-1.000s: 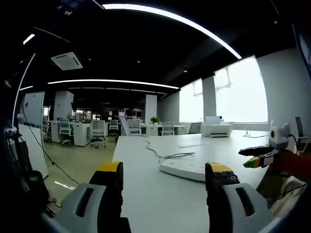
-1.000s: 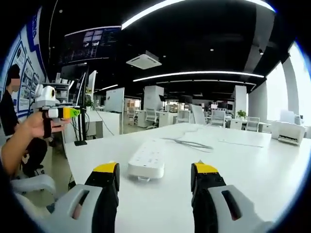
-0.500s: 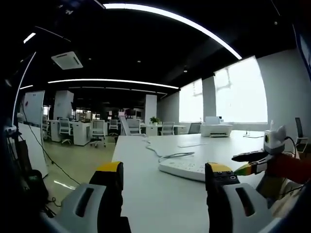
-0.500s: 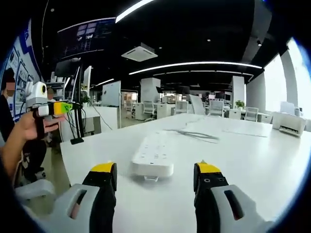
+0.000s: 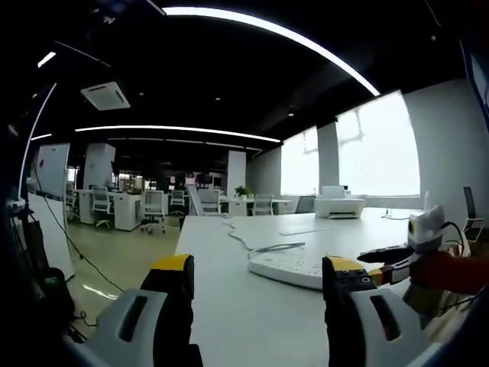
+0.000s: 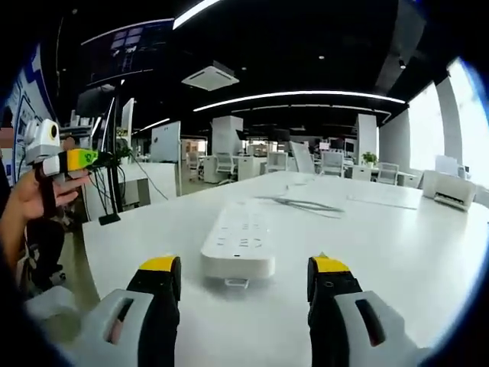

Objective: Pick up the power strip scattered on the table, fix it on the side mounting bracket of the table, and press the switch

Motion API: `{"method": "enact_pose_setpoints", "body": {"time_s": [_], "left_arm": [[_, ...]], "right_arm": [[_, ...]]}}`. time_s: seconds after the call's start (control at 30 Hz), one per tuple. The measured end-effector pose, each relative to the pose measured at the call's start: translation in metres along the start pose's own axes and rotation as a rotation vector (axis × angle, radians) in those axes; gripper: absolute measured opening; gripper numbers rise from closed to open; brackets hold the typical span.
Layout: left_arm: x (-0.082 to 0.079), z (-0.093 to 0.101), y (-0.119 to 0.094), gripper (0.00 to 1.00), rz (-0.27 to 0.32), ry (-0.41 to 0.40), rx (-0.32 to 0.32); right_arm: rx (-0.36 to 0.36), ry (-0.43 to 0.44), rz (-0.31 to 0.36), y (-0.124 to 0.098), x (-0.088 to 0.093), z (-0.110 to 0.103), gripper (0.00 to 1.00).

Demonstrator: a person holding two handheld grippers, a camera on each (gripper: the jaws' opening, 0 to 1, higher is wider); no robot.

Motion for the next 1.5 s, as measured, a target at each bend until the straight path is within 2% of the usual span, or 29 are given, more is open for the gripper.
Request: {"method": "enact_pose_setpoints", "body": {"time_s": [0.3,0.5,0.67,0.87,1.5], "left_arm": [[0.0,0.002,0.001,0.72,0.005,0.003,0.006],[-0.003,0.005,0.0,0.72,0.011,0.003,0.009],[-0.004,0.004,0.0,0.72,0.013,0.007,0.008],[-0.004,0.006,0.0,0.72,0.015,0.009,0.011],[-0.004,0.01,0.002,0.72,0.002,0.015,0.026]], "right_arm": [[-0.003,0.015,0.001,0.01,-0.007,-0.007,0.65],[0.013,0.001,-0.026,0.018,-0.006,-0.011,0.64],[0.002,0.033,-0.007,0.017,-0.01,-0.012,0.62],[0.021,0.007,-0.051,0.024,-0.006,-0.01,0.6],[0.031,0.006,-0.081,0.033,-0.002,-0.008,0.58]]}}
Point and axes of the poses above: the point that each gripper's makers call its tool centre point, and the gripper's own axes: y roughly forward along the fingers, z roughly to its right, x roughly out of its underside, the point moved 8 cm from there along -y, roughly backward along the fingers, and after that the axes turned 2 degrees about -y, right-handed, at the moved point
